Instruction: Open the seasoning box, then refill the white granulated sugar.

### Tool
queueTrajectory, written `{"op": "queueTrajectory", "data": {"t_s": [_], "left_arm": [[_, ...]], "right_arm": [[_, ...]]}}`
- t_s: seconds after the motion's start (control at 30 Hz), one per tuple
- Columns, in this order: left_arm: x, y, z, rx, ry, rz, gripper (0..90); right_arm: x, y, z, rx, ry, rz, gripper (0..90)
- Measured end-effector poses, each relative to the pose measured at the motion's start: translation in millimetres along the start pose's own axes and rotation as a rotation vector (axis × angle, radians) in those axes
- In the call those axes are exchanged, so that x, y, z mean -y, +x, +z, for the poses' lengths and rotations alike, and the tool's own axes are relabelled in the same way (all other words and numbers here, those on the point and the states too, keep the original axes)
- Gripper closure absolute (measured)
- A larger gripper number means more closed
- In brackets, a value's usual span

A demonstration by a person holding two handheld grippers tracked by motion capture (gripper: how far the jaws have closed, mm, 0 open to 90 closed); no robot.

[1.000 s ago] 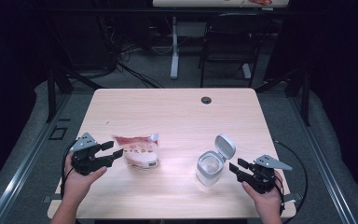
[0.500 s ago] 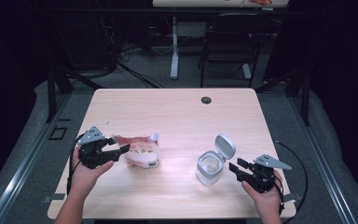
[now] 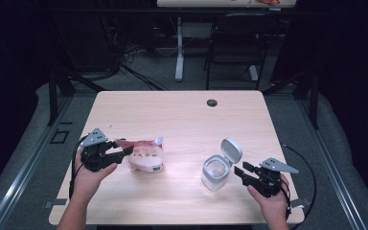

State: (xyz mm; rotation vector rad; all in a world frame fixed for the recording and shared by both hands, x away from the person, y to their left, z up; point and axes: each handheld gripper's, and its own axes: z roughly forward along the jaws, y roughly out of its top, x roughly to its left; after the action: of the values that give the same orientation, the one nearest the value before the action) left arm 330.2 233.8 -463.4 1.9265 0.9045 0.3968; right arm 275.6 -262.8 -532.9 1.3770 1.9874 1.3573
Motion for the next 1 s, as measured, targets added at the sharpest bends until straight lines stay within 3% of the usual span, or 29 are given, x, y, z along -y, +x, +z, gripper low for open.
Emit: {"op": "queueTrajectory", "data": {"t_s": [0.83, 1.0], "left_arm": [[7.5, -10.1, -11.5, 0.044, 0.012, 0.040, 78.3], [7.0, -11.1, -12.9, 0.058, 0.010, 0.036, 75.6]], "right_arm": [[0.2, -1.2, 2.9, -0.010, 0.007, 0.005, 54.0], [-0.4, -1.4, 2.4, -0.008, 0.005, 0.003, 54.0]]}}
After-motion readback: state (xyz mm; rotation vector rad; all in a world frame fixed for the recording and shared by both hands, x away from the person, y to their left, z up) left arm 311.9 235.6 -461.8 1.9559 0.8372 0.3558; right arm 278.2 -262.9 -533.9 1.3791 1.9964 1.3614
